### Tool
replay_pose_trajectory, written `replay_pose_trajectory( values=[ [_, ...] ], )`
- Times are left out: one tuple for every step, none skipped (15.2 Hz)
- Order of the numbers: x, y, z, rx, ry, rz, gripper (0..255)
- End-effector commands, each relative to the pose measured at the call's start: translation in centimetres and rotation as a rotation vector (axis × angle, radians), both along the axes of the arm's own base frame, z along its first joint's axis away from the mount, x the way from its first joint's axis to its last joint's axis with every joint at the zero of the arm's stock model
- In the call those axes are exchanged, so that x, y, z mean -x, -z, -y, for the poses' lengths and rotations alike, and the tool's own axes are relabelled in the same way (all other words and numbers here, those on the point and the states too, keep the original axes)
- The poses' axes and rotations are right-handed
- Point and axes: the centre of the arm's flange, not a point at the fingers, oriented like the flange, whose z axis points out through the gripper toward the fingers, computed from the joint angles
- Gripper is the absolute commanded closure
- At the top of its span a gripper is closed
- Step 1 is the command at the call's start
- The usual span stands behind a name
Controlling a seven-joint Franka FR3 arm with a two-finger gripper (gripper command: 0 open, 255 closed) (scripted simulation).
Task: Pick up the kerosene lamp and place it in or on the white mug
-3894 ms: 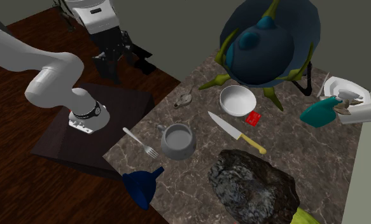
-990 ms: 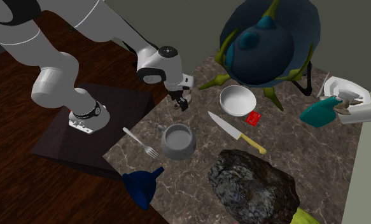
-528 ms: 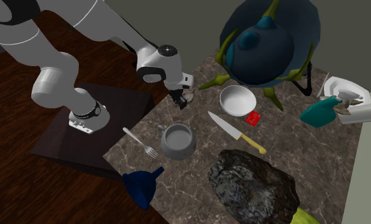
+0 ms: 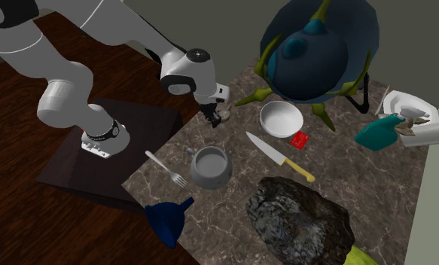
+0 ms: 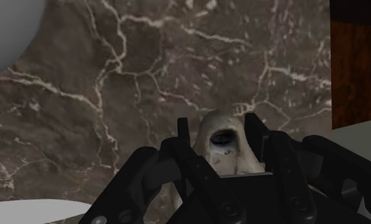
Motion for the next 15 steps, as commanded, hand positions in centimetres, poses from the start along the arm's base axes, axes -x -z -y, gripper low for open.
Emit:
replay_pose_trajectory(
  values=[
    [0.0, -1.2, 0.0, 0.000, 0.000, 0.000, 255],
    [0.0, -1.7, 0.0, 0.000, 0.000, 0.000, 255],
    [0.0, -2.2, 0.0, 0.000, 0.000, 0.000, 255],
    [0.0, -2.8, 0.0, 0.000, 0.000, 0.000, 255],
    [0.0, -3.3, 0.0, 0.000, 0.000, 0.000, 255],
    [0.0, -3.8, 0.0, 0.000, 0.000, 0.000, 255],
    [0.0, -4.3, 0.0, 0.000, 0.000, 0.000, 255],
    [0.0, -4.9, 0.0, 0.000, 0.000, 0.000, 255],
    [0.0, -5.4, 0.0, 0.000, 0.000, 0.000, 255],
    [0.0, -5.9, 0.0, 0.000, 0.000, 0.000, 255],
    [0.0, -6.5, 0.0, 0.000, 0.000, 0.000, 255],
    [0.0, -7.0, 0.0, 0.000, 0.000, 0.000, 255],
    [0.0, -7.5, 0.0, 0.000, 0.000, 0.000, 255],
    [0.0, -8.0, 0.0, 0.000, 0.000, 0.000, 255],
    [0.0, -8.6, 0.0, 0.000, 0.000, 0.000, 255]
  ],
)
